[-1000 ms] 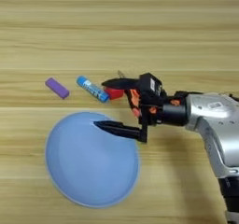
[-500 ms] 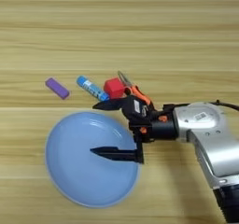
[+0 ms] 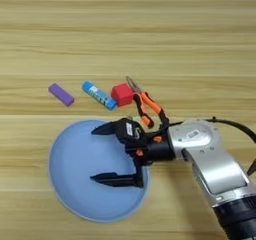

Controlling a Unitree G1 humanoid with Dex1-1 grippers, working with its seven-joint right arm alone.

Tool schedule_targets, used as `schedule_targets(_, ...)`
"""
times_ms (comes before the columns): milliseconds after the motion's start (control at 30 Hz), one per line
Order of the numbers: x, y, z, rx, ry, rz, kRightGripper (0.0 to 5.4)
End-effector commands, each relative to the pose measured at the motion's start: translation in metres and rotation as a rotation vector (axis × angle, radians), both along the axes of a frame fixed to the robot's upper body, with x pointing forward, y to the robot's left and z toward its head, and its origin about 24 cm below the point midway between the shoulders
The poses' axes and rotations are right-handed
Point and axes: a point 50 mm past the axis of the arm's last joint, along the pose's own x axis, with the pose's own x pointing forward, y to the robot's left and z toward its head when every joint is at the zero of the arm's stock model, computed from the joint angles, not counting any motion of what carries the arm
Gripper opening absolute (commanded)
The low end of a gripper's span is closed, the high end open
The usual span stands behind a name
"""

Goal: Move the objects on the table

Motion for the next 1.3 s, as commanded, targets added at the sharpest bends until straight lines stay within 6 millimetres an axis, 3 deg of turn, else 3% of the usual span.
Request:
schedule_targets(33, 0.012, 0.002, 0.018, -0.017, -0.124, 0.006, 5.38)
schedule_targets(467, 0.018, 0.013, -0.002, -0.058, -0.112, 0.016, 5.38)
schedule_targets(1300, 0.028, 0.038, -0.010, -0.048, -0.154, 0.029, 5.38)
